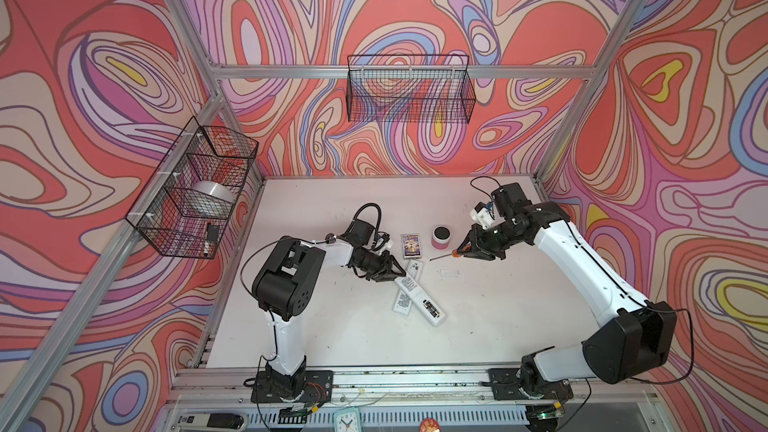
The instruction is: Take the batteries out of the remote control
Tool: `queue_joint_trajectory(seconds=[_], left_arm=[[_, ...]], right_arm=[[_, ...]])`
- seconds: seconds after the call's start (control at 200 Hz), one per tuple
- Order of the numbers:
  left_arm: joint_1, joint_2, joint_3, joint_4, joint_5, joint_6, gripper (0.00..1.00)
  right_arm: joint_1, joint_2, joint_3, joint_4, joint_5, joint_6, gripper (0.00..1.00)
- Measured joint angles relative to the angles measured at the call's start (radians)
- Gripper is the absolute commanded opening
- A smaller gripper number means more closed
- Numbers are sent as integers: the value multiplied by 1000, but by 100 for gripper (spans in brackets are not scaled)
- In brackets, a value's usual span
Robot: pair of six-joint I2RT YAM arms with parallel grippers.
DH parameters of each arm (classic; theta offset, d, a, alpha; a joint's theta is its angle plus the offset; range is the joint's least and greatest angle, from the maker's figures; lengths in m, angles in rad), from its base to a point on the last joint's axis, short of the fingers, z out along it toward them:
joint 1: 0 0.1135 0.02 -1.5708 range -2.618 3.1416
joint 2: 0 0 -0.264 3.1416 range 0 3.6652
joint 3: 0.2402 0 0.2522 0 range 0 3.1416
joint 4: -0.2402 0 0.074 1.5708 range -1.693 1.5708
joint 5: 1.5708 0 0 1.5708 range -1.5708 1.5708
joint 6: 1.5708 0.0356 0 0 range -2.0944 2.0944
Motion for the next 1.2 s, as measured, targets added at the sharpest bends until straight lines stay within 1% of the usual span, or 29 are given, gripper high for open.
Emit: queue_joint_trajectory(seconds=[0.08,0.411,0.521,0.711,0.796,0.906,0.951,1.067,1.197], left_arm=[[7,1,-7,-7,7,16,45],[15,31,-15,-81,98,87,53],[15,38,-11,-105,124,103,52],[15,42,5,-133,127,116,48],[14,45,12,-134,127,115,45],[8,49,20,-133,129,108,38],[6,50,24,-133,129,105,33],[0,53,38,-130,145,97,16],[0,53,63,-135,196,93,8]], right_arm=[[0,5,10,-1,0,0,8],[0,29,27,0,2,-2,8],[0,35,27,0,2,-3,8],[0,37,27,0,2,-3,8],[0,37,27,0,2,-4,8],[0,37,27,0,2,-6,8],[0,37,27,0,2,-7,8],[0,37,27,1,2,-8,8],[0,37,24,4,2,-7,8]])
